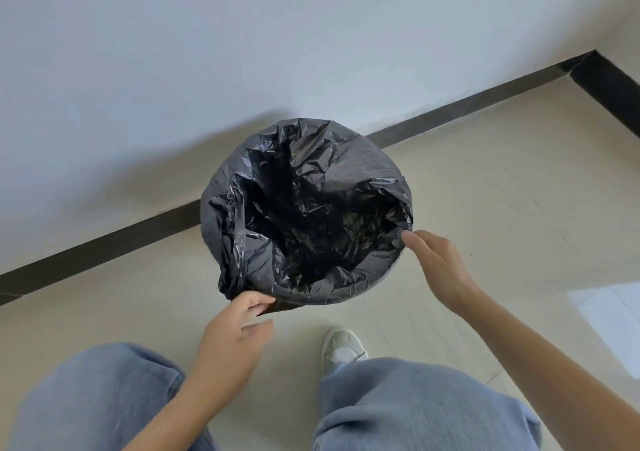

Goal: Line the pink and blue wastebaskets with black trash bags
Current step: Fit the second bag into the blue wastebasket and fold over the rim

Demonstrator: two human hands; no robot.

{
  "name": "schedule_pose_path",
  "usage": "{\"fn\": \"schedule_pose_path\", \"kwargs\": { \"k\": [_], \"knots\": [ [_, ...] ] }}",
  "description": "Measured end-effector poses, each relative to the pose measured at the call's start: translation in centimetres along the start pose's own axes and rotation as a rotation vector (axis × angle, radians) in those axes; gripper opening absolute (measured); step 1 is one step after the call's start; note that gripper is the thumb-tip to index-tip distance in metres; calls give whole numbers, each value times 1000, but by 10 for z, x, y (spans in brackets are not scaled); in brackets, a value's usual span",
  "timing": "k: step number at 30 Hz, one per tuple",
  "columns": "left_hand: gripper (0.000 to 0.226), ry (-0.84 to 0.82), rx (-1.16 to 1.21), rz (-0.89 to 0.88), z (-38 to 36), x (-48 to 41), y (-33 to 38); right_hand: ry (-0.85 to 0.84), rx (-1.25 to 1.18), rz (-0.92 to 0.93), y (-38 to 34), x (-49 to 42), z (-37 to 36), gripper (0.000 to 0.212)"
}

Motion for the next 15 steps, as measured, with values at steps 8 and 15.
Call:
{"fn": "schedule_pose_path", "kwargs": {
  "k": [8, 15],
  "knots": [
    [55, 274, 806, 404, 11, -38, -17, 47, 35, -129, -18, -8, -25, 20],
    [38, 273, 850, 566, 26, -71, -32, 43, 76, -140, -25, -5, -23, 21]
  ]
}}
Point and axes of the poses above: each hand's wrist, its own x-axis away from the middle knuckle, its own z-axis out of the back of the hand, y = z × x, the point moved 2 cm from there along -x, towards the middle knuckle, and after that the axes turned 14 degrees about -z, right-handed, at the moved point
